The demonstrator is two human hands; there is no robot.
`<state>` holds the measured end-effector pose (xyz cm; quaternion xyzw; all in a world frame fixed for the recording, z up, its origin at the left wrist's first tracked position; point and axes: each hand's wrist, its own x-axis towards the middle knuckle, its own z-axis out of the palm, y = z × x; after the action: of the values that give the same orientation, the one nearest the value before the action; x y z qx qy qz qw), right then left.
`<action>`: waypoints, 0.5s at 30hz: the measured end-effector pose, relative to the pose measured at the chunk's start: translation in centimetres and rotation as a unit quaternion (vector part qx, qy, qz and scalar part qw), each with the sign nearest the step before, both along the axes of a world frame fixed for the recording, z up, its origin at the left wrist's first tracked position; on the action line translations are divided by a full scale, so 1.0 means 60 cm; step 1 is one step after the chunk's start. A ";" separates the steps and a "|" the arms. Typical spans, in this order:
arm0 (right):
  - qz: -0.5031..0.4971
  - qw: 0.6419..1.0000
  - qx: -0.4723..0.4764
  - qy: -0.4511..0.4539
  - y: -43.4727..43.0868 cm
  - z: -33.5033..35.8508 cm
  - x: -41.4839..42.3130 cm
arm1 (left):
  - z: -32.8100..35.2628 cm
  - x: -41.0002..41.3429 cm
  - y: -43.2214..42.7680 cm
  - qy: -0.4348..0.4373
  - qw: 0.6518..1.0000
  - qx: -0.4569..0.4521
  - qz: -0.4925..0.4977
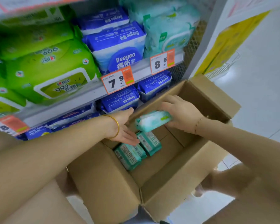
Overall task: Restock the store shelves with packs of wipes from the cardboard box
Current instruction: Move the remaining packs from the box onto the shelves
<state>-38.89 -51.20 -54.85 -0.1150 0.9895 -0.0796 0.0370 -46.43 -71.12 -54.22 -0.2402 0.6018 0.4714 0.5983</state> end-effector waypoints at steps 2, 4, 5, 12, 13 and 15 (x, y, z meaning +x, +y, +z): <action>0.049 0.983 0.005 0.178 -0.009 0.014 0.026 | 0.010 0.007 -0.004 -0.033 0.997 0.072 0.021; 0.067 0.966 0.016 0.250 -0.017 0.012 0.042 | 0.025 0.016 -0.004 0.016 0.993 0.119 -0.002; 0.065 0.963 0.012 0.260 -0.021 0.011 0.046 | 0.032 0.019 -0.004 0.052 0.991 0.126 -0.010; -0.175 0.953 -0.240 0.066 -0.027 0.035 0.048 | 0.070 0.026 -0.023 0.282 0.949 0.143 -0.013; -0.228 0.918 -0.324 0.015 -0.028 0.045 0.045 | 0.075 0.027 -0.026 0.299 0.943 0.144 -0.016; -0.289 0.823 -0.486 -0.058 -0.032 0.061 0.041 | 0.082 0.027 -0.030 0.326 0.934 0.144 -0.022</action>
<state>-36.43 -53.14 -51.16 0.1775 0.8066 -0.5638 0.0091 -44.81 -72.93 -49.31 0.0281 0.6946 0.5919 0.4079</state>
